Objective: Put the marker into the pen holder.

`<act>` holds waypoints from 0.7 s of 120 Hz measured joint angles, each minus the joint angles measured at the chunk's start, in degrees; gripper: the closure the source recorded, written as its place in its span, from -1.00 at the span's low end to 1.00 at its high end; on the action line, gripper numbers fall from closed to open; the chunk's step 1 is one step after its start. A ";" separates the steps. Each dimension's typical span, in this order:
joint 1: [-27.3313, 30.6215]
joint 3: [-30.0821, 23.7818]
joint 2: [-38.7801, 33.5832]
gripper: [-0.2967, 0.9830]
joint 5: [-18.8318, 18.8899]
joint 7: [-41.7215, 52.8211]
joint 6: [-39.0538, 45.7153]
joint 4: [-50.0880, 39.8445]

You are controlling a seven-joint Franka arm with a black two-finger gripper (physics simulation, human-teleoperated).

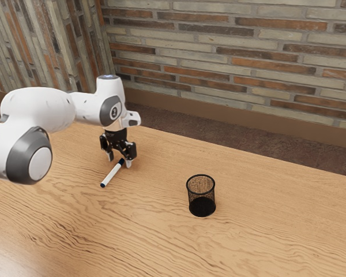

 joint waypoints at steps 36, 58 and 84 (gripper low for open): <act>0.38 0.01 0.05 0.07 -0.32 0.55 0.98 -0.12; 0.31 0.01 0.17 0.27 -0.38 0.76 1.18 -0.12; 0.29 0.01 0.24 0.51 -0.32 0.88 1.44 -0.12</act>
